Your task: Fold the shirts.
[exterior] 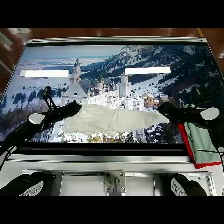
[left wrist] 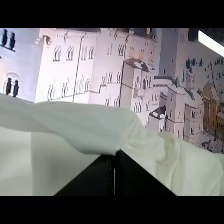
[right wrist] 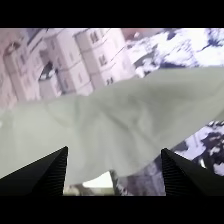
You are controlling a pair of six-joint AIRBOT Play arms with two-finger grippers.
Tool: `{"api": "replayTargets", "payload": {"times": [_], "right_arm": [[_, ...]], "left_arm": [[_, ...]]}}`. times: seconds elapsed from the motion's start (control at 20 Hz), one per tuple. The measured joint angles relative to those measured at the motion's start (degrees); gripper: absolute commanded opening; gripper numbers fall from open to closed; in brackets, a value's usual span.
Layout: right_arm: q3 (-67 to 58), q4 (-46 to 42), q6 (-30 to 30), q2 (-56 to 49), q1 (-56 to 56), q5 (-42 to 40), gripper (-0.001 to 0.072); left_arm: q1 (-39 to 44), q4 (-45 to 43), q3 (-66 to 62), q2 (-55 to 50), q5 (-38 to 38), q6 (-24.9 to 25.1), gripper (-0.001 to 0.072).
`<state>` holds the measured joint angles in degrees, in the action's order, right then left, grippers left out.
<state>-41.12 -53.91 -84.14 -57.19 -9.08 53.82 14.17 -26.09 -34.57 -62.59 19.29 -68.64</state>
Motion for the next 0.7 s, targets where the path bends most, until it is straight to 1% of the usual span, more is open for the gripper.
{"api": "replayTargets", "payload": {"times": [0.1, 0.2, 0.45, 0.7], "right_arm": [[0.70, 0.44, 0.68, -0.81, 4.59, 3.26, 0.0686], [1.57, 0.72, 0.55, -2.67, 8.94, 4.22, 0.0686], [2.49, 1.53, -3.78, -8.94, 13.27, 3.58, 0.0694], [2.64, 1.97, -7.76, -12.74, 14.10, -0.68, 0.0694]], "left_arm": [[0.00, -0.02, 0.00, -0.04, 2.32, 1.20, 0.0034], [0.00, -0.04, 0.00, -0.04, 4.50, 1.97, 0.0034], [0.00, -0.04, 0.00, 0.48, 8.72, 2.95, 0.0034], [0.00, -0.02, 0.00, 0.83, 10.32, 3.34, 0.0034]]}}
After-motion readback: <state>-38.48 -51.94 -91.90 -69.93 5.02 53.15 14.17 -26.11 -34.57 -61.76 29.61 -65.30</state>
